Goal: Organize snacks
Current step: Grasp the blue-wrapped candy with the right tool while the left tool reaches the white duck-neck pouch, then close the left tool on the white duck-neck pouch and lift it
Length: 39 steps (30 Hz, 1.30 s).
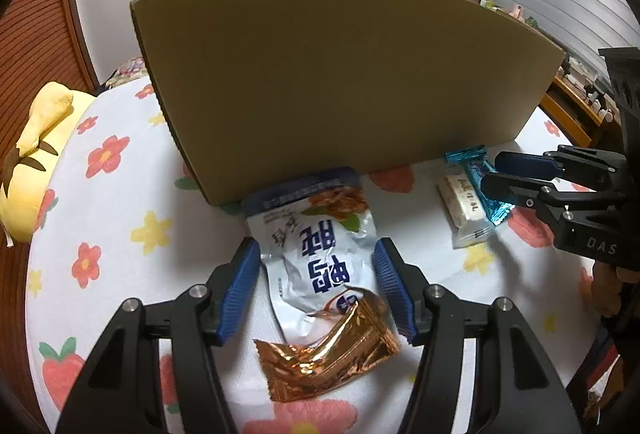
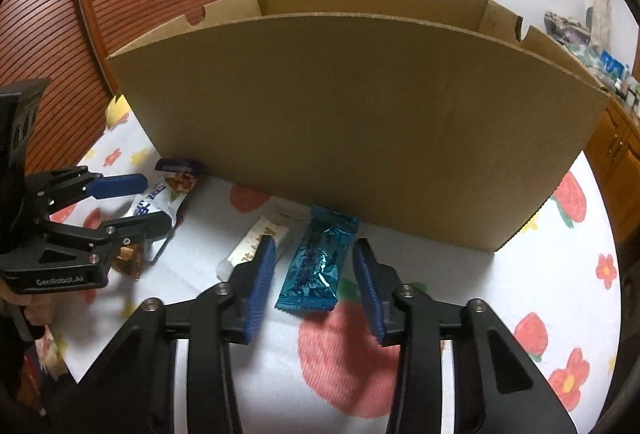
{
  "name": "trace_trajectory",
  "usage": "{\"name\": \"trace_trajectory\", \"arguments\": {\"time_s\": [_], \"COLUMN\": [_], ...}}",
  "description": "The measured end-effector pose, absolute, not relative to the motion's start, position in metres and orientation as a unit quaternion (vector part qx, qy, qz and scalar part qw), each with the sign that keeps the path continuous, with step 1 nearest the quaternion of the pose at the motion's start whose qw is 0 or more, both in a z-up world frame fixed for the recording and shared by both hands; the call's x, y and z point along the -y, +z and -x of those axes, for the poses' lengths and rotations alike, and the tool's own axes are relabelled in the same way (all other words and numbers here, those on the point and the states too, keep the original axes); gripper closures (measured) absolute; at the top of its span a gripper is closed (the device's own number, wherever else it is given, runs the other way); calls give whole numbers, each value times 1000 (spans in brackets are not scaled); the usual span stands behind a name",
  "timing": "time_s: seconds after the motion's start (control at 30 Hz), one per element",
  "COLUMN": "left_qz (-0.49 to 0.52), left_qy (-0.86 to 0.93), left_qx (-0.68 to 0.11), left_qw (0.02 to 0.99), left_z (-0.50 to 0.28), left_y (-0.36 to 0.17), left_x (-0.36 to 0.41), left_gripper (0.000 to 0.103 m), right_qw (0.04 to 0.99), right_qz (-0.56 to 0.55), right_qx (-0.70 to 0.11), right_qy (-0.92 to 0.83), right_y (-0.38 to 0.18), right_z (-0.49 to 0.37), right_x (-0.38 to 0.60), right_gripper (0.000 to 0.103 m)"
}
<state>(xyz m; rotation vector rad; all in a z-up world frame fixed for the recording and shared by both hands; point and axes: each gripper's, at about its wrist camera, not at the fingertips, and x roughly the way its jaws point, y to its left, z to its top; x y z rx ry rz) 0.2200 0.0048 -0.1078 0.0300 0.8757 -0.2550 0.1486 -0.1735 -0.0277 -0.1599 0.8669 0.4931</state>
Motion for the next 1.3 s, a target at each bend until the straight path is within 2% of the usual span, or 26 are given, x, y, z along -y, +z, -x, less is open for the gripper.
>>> {"name": "trace_trajectory", "arguments": {"time_s": [0.37, 0.5, 0.63, 0.7, 0.87, 1.07, 1.3], "left_qz": [-36, -38, -32, -33, -29, -26, -27], "left_qy": [-112, -111, -102, -101, -92, -85, -86], "left_qx": [-419, -420, -425, -425, -432, -437, -439], "left_qw": [900, 900, 899, 899, 897, 895, 894], "left_z": [-221, -221, -221, -222, -227, -227, -225], "left_y": [-113, -111, -112, -113, -117, -120, -121], "left_x": [5, 7, 7, 6, -2, -5, -5], "left_gripper": [32, 29, 18, 17, 6, 1, 0], "right_qw": [869, 869, 871, 871, 872, 874, 877], "right_qz": [85, 96, 108, 106, 104, 98, 90], "right_qx": [-427, -425, -418, -415, -415, -411, -409], "right_qy": [233, 232, 236, 240, 240, 239, 236], "right_y": [-37, -38, -36, -34, -33, -33, -37], "right_z": [-149, -145, -138, -134, -127, -116, -100], "right_x": [170, 166, 167, 169, 176, 177, 183], "right_gripper": [66, 77, 84, 86, 86, 86, 86]}}
